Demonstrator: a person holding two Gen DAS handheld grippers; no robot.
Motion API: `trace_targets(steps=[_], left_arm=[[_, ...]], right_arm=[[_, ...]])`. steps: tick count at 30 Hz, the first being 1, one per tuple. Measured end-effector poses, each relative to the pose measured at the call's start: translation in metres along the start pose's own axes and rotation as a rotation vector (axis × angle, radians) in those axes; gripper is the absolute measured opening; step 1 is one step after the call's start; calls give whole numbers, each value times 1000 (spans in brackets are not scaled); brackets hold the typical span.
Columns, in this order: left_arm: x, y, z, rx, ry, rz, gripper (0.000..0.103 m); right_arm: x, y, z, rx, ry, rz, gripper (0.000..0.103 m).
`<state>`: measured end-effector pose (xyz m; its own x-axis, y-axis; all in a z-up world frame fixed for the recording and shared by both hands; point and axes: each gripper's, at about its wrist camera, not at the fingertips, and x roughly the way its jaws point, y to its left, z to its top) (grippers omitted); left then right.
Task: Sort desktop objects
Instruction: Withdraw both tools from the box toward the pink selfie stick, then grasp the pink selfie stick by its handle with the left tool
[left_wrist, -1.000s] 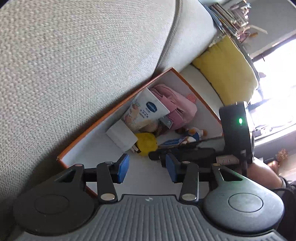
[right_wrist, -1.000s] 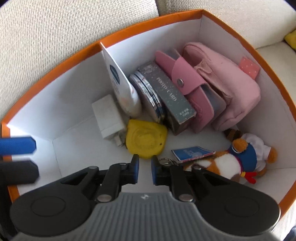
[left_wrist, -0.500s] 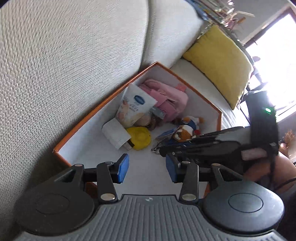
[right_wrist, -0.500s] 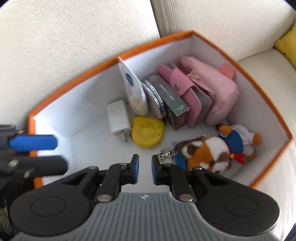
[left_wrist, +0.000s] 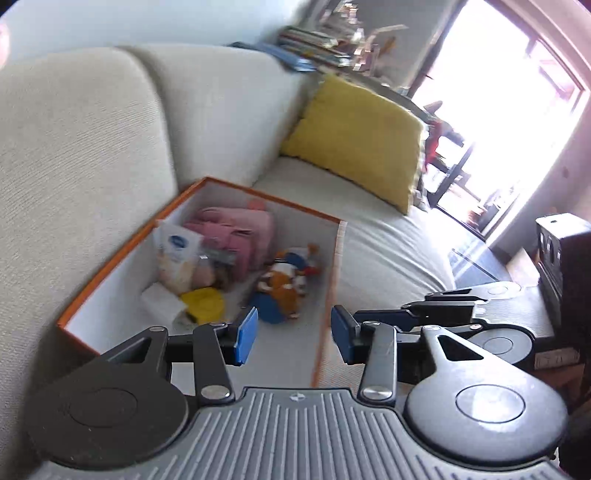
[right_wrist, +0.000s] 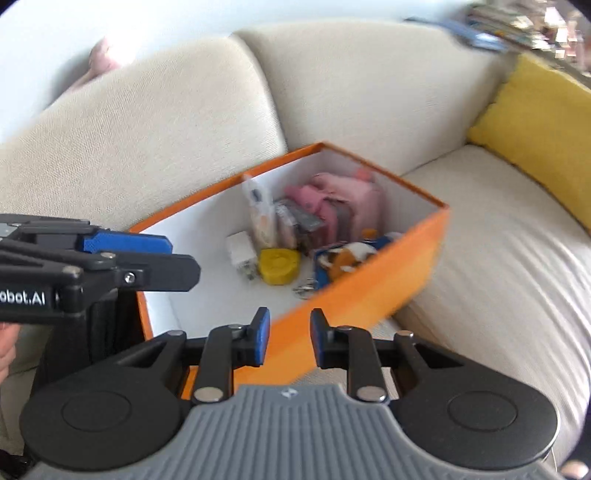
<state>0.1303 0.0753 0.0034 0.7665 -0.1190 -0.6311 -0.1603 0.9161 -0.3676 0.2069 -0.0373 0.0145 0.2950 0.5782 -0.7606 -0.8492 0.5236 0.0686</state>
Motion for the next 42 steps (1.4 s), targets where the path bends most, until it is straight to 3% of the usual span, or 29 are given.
trace_targets(steps=[5,9,19,23,28,31,37,42], left_arm=[[1,-38,-9,84,-19,-50,50],[9,-67,-19,150,-8,-84,50],[66,-119,-52,277,128,-157,50],[94,-138,-64,351,179,-170,50],[123,-156,-74,434,243,-126,50],[138,-164,-78,479,260,-120,50],[169,-182,-84,663,267,-87,50],[188,-200,-102,851,243,-83,50]], right_arm=[[-49,-27,-41,103,-113,-93,25],[-86,-50,-78,216,-151,-149,26],[-102,-110,-169,520,-181,-241,26],[-91,-126,-187,548,-154,-270,26],[-85,-147,-201,581,-121,-285,27],[-83,-159,-204,599,-106,-297,35],[-67,-179,-197,569,-15,-394,39],[-52,-196,-199,600,57,-368,40]])
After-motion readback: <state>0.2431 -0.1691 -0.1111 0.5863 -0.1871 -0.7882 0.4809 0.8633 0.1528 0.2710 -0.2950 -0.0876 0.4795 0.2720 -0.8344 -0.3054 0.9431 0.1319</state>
